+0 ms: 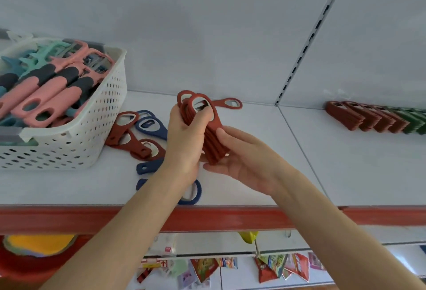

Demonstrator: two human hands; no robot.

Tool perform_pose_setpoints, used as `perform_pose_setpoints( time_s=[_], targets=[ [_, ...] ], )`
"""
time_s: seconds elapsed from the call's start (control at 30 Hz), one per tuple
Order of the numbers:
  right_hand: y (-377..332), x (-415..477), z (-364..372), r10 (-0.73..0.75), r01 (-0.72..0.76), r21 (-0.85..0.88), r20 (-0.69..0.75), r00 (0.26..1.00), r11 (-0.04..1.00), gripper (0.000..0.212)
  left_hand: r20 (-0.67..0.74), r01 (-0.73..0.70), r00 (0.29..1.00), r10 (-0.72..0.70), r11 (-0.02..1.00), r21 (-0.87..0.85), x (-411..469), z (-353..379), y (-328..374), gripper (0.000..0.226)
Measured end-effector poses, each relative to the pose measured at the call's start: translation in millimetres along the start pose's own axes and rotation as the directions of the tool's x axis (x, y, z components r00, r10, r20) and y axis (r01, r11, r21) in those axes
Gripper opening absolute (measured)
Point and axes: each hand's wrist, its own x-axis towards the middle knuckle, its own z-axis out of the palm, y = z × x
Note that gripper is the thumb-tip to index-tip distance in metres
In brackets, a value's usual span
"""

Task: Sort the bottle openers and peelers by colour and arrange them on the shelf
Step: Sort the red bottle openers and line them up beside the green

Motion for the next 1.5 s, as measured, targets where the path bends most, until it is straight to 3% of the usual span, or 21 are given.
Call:
perform_pose_setpoints(
  time_s=[0.13, 0.27, 0.33, 0.43, 0.5, 0.53, 0.67, 0.73, 0.8, 1.03, 1.2, 1.33, 1.5],
  targets=[
    [-8, -12, -21, -0.009, 0.009, 0.019, 0.048, 0.999, 1.0, 0.03, 0.052, -0.075, 0.996, 0.069, 0.989, 0.126, -2, 8, -3, 0.02],
    [-22, -24, -52, -0.089, 0.091, -0.245, 0.018, 0.996, 0.965, 0.026, 0.175, -0.119, 0.981, 0.08, 0.967, 0.225, -3, 18, -4, 0.031],
    [-30, -30, -68, -0.216, 0.18, -0.501, -0.013, 0.976, 0.847, 0.027, 0.194, -0.179, 0.974, 0.118, 0.924, 0.338, -4, 23, -10, 0.038],
    [-35, -35, -95, -0.347, 0.247, -0.816, 0.061, 0.936, 0.523, 0.029, 0.295, -0.306, 0.941, 0.163, 0.782, 0.543, -9, 27, -20, 0.06],
    [-30, -36, -109, -0.348, 0.257, -0.908, 0.136, 0.927, 0.33, 0.031, 0.352, -0.345, 0.927, 0.129, 0.66, 0.668, -12, 31, -29, 0.065],
    [-25, -35, -114, -0.343, 0.26, -0.918, 0.151, 0.927, 0.299, 0.033, 0.357, -0.354, 0.926, 0.119, 0.6, 0.718, -13, 33, -35, 0.065],
    [-14, -35, -127, -0.335, 0.232, -0.896, 0.1, 0.937, 0.379, 0.046, 0.367, -0.405, 0.914, 0.173, 0.439, 0.802, -15, 41, -47, 0.046],
    [-12, -36, -131, -0.306, 0.21, -0.868, 0.071, 0.949, 0.451, 0.055, 0.361, -0.409, 0.912, 0.193, 0.383, 0.828, -16, 45, -52, 0.055],
    [-9, -37, -133, -0.272, 0.179, -0.841, 0.039, 0.961, 0.511, 0.063, 0.333, -0.374, 0.927, 0.172, 0.392, 0.84, -19, 49, -56, 0.067],
    [-1, -35, -123, -0.313, 0.207, -0.747, -0.002, 0.95, 0.631, 0.065, 0.375, -0.384, 0.921, 0.101, 0.391, 0.837, -21, 60, -65, 0.062],
    [-4, -33, -129, -0.397, 0.268, -0.727, -0.008, 0.918, 0.633, 0.051, 0.402, -0.414, 0.908, 0.118, 0.394, 0.821, -20, 55, -58, 0.055],
    [-4, -34, -141, -0.323, 0.212, -0.831, 0.041, 0.945, 0.514, 0.046, 0.443, -0.436, 0.894, 0.062, 0.338, 0.834, -20, 50, -61, 0.06],
    [-5, -36, -138, -0.345, 0.236, -0.772, 0.022, 0.938, 0.59, 0.046, 0.424, -0.408, 0.905, 0.041, 0.37, 0.834, -18, 57, -65, 0.067]
  ],
)
